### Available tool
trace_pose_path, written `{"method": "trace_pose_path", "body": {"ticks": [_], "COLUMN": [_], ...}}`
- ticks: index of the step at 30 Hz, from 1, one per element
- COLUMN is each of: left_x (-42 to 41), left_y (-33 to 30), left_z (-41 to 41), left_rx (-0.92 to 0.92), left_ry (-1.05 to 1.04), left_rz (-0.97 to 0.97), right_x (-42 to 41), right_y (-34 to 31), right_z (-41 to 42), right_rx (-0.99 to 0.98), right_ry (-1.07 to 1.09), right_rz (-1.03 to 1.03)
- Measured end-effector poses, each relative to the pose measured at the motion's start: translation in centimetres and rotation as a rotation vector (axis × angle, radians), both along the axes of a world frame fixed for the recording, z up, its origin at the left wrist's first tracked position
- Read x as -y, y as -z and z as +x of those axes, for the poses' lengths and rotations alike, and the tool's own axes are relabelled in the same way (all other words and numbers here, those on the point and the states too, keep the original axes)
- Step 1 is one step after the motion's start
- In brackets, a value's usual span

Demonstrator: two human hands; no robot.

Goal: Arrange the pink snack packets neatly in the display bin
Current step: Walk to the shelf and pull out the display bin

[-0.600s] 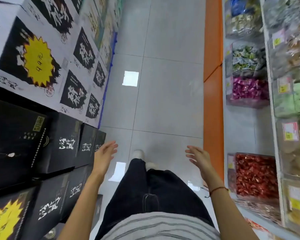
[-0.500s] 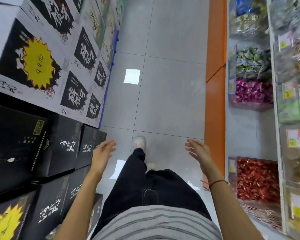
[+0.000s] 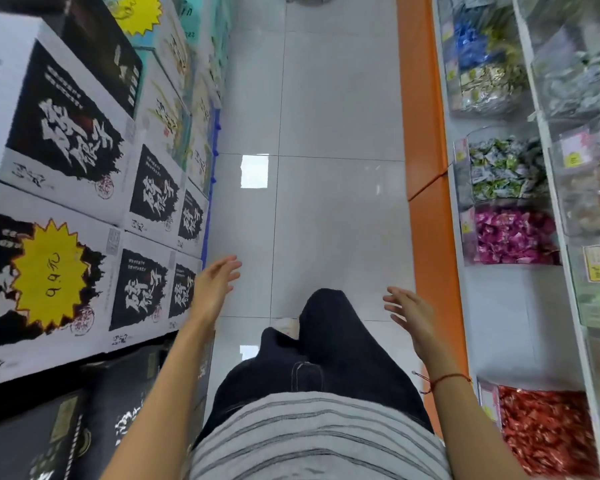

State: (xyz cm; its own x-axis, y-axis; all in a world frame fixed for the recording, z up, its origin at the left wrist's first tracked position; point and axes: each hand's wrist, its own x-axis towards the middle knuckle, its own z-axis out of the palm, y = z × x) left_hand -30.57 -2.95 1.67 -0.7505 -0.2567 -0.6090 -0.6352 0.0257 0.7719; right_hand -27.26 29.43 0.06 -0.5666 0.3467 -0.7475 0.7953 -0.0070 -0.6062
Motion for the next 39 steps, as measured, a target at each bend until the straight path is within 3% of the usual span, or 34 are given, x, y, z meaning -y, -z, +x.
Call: {"method": "trace_pose_path", "body": {"ticks": [8,13,25,34,39], "left_x": [-3.6,-5.4,-3.3,-2.5,-3.5], "left_y": [0.7,0.6,2.0,-0.1,0.5], "left_z": [-16.2,-25.9,-49.9,-72.8,-84.5], "left_rx": [0.0,-0.007,0.02,0.017,0.03], "left_ry": [0.062,-0.024,-0.098,-0.009,-0.006], "left_rz": [-0.001,0.0,-0.002,-0.011,-0.018], "right_x": [-4.1,-5.9,-3.3,-3.3,-4.3], "right_y": [-0.5,-1.5,-1.7,-2.6,-1.9], "right_z": [-16.6,-29.7,-56.8,-72.7,-84.1], "right_rx": [-0.002,-0.054,-0.093,-0.071,-0.052], "right_ry": [-0.024,-0.11,-0.236,0.019,0.039], "right_rz": [0.009,0.03,0.022,0.053,0.013]}}
